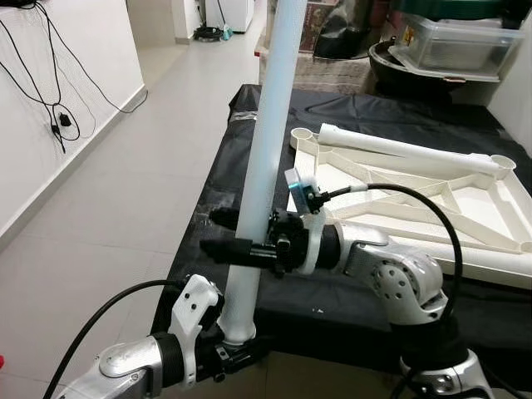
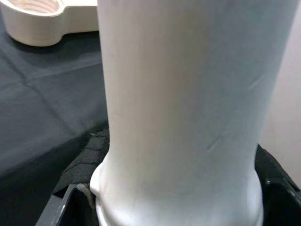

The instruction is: Building children table

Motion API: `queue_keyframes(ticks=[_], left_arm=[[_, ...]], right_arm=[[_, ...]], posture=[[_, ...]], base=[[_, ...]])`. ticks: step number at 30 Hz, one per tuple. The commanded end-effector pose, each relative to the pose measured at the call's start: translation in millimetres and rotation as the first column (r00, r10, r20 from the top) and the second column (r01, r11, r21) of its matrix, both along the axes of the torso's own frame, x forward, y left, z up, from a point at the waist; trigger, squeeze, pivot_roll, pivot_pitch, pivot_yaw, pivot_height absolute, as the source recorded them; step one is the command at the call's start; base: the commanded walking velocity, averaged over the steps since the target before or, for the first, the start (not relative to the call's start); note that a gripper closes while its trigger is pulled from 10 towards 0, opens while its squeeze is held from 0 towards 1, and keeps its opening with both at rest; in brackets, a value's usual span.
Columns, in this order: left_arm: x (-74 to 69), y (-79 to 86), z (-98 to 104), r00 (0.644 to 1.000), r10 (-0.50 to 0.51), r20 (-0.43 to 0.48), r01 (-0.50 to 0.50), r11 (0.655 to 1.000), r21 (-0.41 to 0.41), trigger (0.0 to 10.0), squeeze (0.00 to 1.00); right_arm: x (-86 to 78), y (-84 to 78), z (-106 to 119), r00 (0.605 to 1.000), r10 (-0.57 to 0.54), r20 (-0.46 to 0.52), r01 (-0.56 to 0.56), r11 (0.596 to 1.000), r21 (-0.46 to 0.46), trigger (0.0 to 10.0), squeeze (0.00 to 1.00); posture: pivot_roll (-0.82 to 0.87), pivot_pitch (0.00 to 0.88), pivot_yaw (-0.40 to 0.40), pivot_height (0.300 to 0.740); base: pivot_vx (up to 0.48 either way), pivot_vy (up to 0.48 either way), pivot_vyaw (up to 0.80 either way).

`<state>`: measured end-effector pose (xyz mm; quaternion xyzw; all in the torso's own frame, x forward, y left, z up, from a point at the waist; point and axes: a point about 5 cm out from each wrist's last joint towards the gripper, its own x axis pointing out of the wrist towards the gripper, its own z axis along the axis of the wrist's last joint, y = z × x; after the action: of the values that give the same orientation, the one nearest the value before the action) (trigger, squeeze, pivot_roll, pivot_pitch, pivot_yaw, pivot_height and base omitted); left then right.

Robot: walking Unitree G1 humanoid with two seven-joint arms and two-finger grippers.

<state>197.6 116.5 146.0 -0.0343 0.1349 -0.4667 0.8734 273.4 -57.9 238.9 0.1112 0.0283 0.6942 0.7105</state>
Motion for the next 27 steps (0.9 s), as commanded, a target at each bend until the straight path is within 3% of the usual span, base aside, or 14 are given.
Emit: queue_keyframes(ticks=[1, 4, 5, 7, 8, 20, 21, 22, 23, 27], left_arm=[[-4.2, -1.5, -0.5, 1.0, -0.023, -0.01, 0.023, 1.0, 0.004, 10.0, 0.0], [-5.8, -2.5, -0.9, 0.999, -0.031, -0.017, 0.031, 1.0, 0.0, 10.0, 0.0], [-6.7, -3.4, -1.1, 0.999, -0.037, -0.022, 0.037, 0.999, -0.001, 10.0, 0.0], [-7.3, -4.0, -1.3, 0.999, -0.041, -0.023, 0.04, 0.999, -0.002, 10.0, 0.0], [-8.8, -5.1, -1.7, 0.999, -0.047, -0.028, 0.047, 0.999, -0.004, 10.0, 0.0], [-9.7, -2.8, -8.7, 0.997, -0.016, -0.078, 0.018, 1.0, 0.021, 10.0, 0.0], [-9.5, -2.8, -9.8, 0.997, -0.009, -0.083, 0.011, 1.0, 0.024, 10.0, 0.36], [-9.5, -2.8, -9.8, 0.997, -0.009, -0.083, 0.011, 1.0, 0.024, 10.0, 0.36], [-9.4, -2.9, -9.9, 0.997, -0.003, -0.076, 0.005, 1.0, 0.022, 10.0, 1.0], [-10.6, -3.3, -10.7, 0.997, -0.007, -0.076, 0.008, 1.0, 0.02, 10.0, 1.0]], right_arm=[[-5.6, 1.9, -1.9, 0.999, 0.037, -0.004, -0.037, 0.999, -0.006, 10.0, 0.0], [-7.5, 2.0, -3.7, 0.999, 0.049, -0.006, -0.05, 0.999, -0.019, 10.0, 0.0], [-7.8, 2.1, -4.4, 0.999, 0.051, -0.002, -0.051, 0.998, -0.024, 1.2, 0.0], [-7.8, 2.1, -4.8, 0.999, 0.051, -0.001, -0.051, 0.998, -0.027, 1.2, 0.0], [-8.3, 1.9, -5.2, 0.999, 0.054, -0.001, -0.054, 0.998, -0.029, 0.0, 0.0], [-9.9, -0.9, -4.3, 0.998, 0.069, -0.006, -0.069, 0.997, -0.022, 0.0, 0.0], [-9.3, -1.9, -3.3, 0.998, 0.066, -0.005, -0.066, 0.998, -0.017, 0.0, 0.0], [-9.3, -1.9, -3.3, 0.998, 0.066, -0.005, -0.066, 0.998, -0.017, 0.0, 0.0], [-8.0, -3.2, -1.8, 0.998, 0.059, -0.003, -0.059, 0.998, -0.009, 0.0, 0.0], [-5.7, -5.2, 0.3, 0.999, 0.045, -0.003, -0.045, 0.999, 0.002, 0.0, 0.0]], posture=[[0.06, 0.123, -0.043, 0.74], [0.06, 0.124, -0.042, 0.74], [0.06, 0.125, -0.042, 0.74], [0.06, 0.125, -0.042, 0.74], [0.06, 0.127, -0.041, 0.74], [0.06, 0.119, -0.044, 0.74], [0.06, 0.114, -0.041, 0.74], [0.06, 0.114, -0.041, 0.74], [0.06, 0.113, -0.041, 0.74], [0.06, 0.104, -0.043, 0.74]], base=[[0.0, 0.0, 0.0], [0.0, 0.0, 0.0], [0.0, 0.0, 0.0], [0.0, 0.0, 0.0], [0.0, 0.0, 0.0], [0.0, 0.0, 0.0], [0.0, 0.0, 0.0], [0.0, 0.0, 0.0], [0.0, 0.0, 0.0], [0.0, 0.0, 0.0]])
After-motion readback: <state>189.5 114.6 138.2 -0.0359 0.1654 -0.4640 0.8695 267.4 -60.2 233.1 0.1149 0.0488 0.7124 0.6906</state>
